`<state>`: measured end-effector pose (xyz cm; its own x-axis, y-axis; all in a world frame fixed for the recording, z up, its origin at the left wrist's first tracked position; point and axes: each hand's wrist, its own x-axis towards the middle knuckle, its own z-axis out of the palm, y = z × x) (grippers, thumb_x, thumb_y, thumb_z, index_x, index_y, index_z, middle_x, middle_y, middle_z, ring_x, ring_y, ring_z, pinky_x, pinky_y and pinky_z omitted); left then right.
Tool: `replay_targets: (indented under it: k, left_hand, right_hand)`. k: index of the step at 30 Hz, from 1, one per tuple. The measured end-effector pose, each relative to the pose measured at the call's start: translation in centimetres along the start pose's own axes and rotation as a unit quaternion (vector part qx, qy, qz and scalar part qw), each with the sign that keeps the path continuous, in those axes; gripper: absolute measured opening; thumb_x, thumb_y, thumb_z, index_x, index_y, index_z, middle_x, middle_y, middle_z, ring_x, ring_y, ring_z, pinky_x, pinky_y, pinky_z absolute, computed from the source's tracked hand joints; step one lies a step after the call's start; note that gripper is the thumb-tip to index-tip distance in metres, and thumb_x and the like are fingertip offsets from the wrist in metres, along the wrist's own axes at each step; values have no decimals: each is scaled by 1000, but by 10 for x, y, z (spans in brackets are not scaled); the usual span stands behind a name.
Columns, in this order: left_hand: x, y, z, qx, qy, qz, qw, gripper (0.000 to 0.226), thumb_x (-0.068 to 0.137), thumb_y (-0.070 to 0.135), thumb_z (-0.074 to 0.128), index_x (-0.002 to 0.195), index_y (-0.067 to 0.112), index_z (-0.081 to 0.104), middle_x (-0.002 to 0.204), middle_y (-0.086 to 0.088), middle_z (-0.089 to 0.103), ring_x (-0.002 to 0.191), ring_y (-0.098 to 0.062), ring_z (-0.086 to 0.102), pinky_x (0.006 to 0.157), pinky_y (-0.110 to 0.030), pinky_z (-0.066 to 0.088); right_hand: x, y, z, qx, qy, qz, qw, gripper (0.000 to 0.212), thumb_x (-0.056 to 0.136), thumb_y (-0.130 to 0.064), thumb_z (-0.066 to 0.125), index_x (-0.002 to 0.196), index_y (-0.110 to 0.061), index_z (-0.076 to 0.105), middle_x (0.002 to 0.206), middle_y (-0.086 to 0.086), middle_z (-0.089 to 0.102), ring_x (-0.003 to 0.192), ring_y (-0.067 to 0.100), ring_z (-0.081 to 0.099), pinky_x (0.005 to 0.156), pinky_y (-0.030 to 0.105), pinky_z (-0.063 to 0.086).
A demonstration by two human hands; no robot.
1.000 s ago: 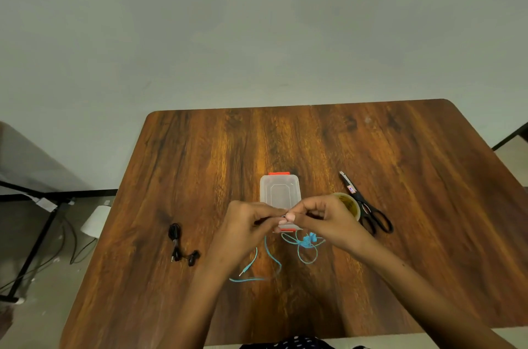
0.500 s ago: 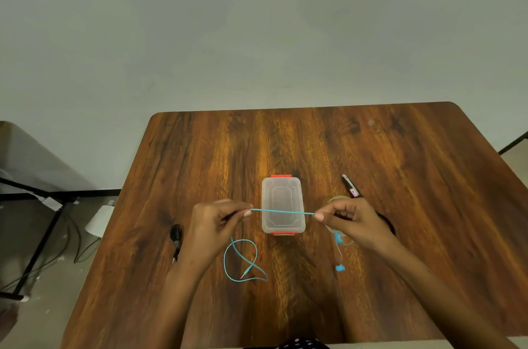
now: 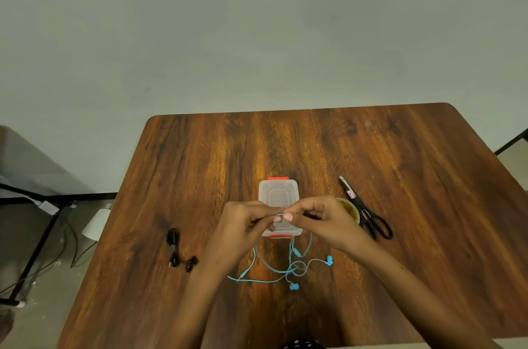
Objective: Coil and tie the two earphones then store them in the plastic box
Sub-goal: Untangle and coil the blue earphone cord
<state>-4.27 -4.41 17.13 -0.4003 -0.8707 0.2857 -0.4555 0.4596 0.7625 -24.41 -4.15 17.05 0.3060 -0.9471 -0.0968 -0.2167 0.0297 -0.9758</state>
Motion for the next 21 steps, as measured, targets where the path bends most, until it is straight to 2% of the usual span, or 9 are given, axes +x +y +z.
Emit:
replay_targets:
  k: [2, 6, 10, 13, 15, 17, 19, 21]
  left_hand:
    - [-3, -6, -13, 2, 25, -9, 1000, 19, 83, 16, 67, 99, 14, 76, 73, 13, 70, 69, 4, 66, 65, -8, 46]
    - [-8, -18, -34, 21, 71, -10, 997, 19, 80, 19, 68, 96, 13, 77, 79, 9, 74, 73, 1, 68, 65, -14, 50]
    - [-11, -21, -30, 30, 71, -17, 997, 19, 79, 17, 68, 95, 11, 77, 79, 14, 71, 72, 6, 66, 65, -6, 45]
    - [-13, -26, -26, 37, 61, -27, 997, 23, 80, 18, 66, 102, 15, 74, 83, 13, 72, 75, 4, 67, 65, -7, 47]
    - [-14, -34, -25, 56, 27, -52, 997, 38, 81, 23, 65, 119, 22, 65, 90, 1, 75, 81, -3, 69, 72, -18, 54]
    - [-13, -37, -24, 101, -22, -79, 992, 58, 81, 24, 69, 135, 22, 49, 112, -6, 70, 98, -14, 68, 86, -31, 54]
    - [-8, -27, -17, 94, -20, -44, 994, 66, 78, 25, 74, 137, 15, 47, 132, 4, 56, 119, -7, 54, 100, -25, 45]
    - [2, -9, -4, 32, -19, -13, 999, 59, 77, 37, 72, 130, 16, 56, 131, 7, 55, 119, 1, 52, 100, -19, 44]
  right_hand:
    - [-4, 3, -11, 9, 15, 15, 1000, 9, 81, -13, 71, 85, -7, 75, 79, 4, 74, 70, 9, 68, 65, 22, 53]
    - [-12, 10, -37, 18, 32, 32, 999, 9, 78, -13, 70, 83, -7, 75, 77, -1, 75, 71, 3, 68, 62, 12, 49]
    - [-15, 20, -44, 22, 43, 40, 998, 6, 80, -7, 69, 81, -8, 75, 78, 3, 74, 67, 3, 66, 58, 11, 46]
    - [-15, 21, -43, 25, 50, 37, 998, 7, 81, -4, 68, 82, -7, 74, 77, 1, 74, 68, 3, 66, 60, 10, 46]
    - [-14, 20, -40, 17, 59, 30, 998, 6, 82, -6, 68, 82, -8, 75, 78, 0, 75, 70, 4, 67, 62, 11, 47]
    - [-11, 19, -36, -2, 64, 23, 998, 5, 82, -11, 70, 82, -9, 75, 82, 3, 75, 78, 12, 70, 68, 18, 52]
    - [-8, 15, -28, -18, 52, 14, 998, 7, 82, -14, 71, 83, -8, 75, 83, 6, 75, 81, 20, 70, 73, 29, 55]
    - [-4, 9, -18, -23, 32, 7, 999, 6, 82, -13, 71, 82, -7, 75, 81, 6, 75, 79, 17, 70, 73, 26, 54]
